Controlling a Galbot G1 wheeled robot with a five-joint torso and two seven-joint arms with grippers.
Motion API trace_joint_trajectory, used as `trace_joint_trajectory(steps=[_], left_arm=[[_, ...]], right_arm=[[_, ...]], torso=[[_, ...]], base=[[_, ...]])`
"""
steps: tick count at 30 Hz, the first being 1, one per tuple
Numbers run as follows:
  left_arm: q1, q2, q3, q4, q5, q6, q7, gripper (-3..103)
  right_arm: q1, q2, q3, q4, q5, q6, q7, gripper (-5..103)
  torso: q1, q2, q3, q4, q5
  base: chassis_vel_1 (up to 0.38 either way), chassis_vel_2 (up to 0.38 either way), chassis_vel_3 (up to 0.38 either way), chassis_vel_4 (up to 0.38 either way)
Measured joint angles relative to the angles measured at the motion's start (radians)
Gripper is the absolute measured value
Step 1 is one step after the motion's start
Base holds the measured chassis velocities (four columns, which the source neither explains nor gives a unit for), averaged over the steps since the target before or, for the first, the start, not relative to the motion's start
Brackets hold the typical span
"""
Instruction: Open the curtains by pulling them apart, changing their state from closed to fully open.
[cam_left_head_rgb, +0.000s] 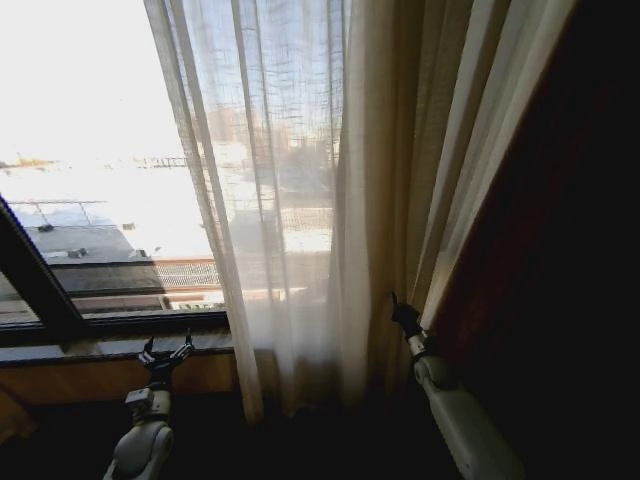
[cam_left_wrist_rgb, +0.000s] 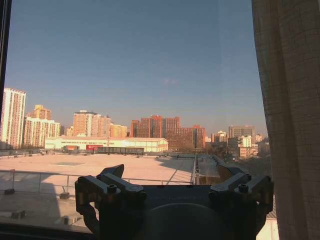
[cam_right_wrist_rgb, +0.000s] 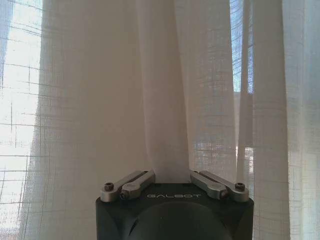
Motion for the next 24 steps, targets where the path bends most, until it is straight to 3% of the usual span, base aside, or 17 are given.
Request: trace_joint_trajectory(steps=[14,24], left_arm=[[0.0,0.0,0.0,0.0,0.0,0.0,0.0,100],[0.0,0.0,0.0,0.0,0.0,0.0,0.001,100]], right_arm=[[0.0,-0.004,0.01,-0.011,0.004,-0.015,-0.022,0],[0.008,-0.004,0.01,-0.019,0.021,0.026,-0.033,0]], torso=[[0.0,0.0,0.0,0.0004,-0.0002],[0.0,0.0,0.0,0.0,0.0005]], base=[[-0.036,-0.032,0.027,0.029],[-0.132,-0.124,0.132,0.115]])
